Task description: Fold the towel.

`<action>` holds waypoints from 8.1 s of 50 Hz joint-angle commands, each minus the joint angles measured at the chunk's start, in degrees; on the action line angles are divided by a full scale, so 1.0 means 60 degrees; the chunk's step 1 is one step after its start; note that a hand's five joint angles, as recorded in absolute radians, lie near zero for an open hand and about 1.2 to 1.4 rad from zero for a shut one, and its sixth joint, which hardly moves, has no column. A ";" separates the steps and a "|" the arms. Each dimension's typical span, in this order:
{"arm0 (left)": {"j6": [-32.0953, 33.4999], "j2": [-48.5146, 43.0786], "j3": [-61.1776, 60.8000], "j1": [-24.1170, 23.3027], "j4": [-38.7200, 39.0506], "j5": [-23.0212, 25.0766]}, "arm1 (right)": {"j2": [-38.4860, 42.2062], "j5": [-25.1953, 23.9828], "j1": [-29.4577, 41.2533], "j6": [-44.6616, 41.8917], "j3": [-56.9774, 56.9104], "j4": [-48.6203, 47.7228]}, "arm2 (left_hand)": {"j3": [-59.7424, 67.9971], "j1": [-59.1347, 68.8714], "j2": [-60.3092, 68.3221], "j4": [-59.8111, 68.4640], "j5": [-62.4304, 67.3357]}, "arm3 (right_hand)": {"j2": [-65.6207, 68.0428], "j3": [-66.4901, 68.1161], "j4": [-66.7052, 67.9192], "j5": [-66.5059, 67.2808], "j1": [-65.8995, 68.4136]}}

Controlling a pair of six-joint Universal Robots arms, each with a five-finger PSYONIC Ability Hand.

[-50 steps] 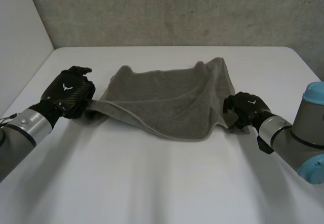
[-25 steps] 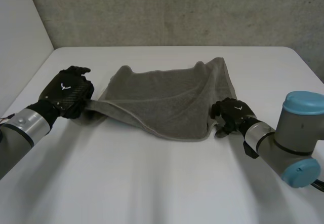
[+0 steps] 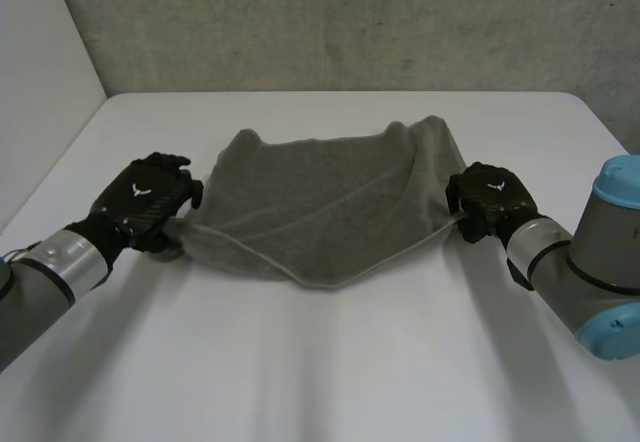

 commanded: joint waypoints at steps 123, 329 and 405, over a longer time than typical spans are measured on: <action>0.1902 0.0465 -0.0367 0.0540 -0.2161 -0.0774 | -0.1327 -0.0542 -0.1045 -0.1139 0.0505 0.1188 | -0.0486 0.7255 0.7207 -0.0559 0.7299 | 0.1036 -0.0401 -0.0728 0.0688 0.0976; -0.0134 -0.0751 0.2299 -0.0954 -0.2263 -0.2371 | -0.0199 -0.1377 -0.4459 -0.6076 -0.0666 0.0646 | -0.0486 -0.3703 -0.3751 -0.0559 -0.3659 | 0.1036 -0.0401 -0.0728 0.0688 0.0976; -0.2771 -0.2274 0.5332 -0.4133 -0.1751 -0.3044 | -0.1883 -0.0322 0.0392 -0.2106 0.0561 0.1188 | -0.0486 -0.3619 -0.3667 -0.0559 -0.3574 | -1.0631 -0.0401 -0.0728 -1.0978 -1.0691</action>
